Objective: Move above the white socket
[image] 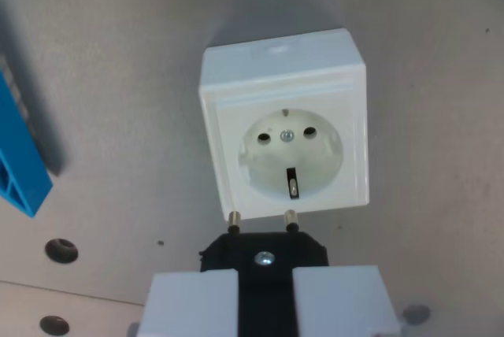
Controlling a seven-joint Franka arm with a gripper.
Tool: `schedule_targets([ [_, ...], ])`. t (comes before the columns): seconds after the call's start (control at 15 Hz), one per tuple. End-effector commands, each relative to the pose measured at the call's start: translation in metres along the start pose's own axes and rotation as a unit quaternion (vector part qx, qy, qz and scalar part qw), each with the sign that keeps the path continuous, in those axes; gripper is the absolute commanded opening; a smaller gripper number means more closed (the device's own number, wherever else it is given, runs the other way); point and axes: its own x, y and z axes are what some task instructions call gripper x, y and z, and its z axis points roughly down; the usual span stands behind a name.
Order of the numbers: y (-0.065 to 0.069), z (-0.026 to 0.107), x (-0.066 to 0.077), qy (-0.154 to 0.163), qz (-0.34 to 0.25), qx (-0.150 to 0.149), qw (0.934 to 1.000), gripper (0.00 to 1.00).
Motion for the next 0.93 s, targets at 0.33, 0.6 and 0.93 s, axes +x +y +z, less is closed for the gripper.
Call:
schedule_targets([
  [0.33,0.011,0.018,0.006,0.007,-0.064,-0.021,0.9977,0.00],
  [0.6,0.014,0.025,0.008,0.003,-0.063,-0.021,0.9978,0.00],
  [0.93,0.016,0.029,0.008,0.002,-0.058,-0.022,0.9981,0.00],
])
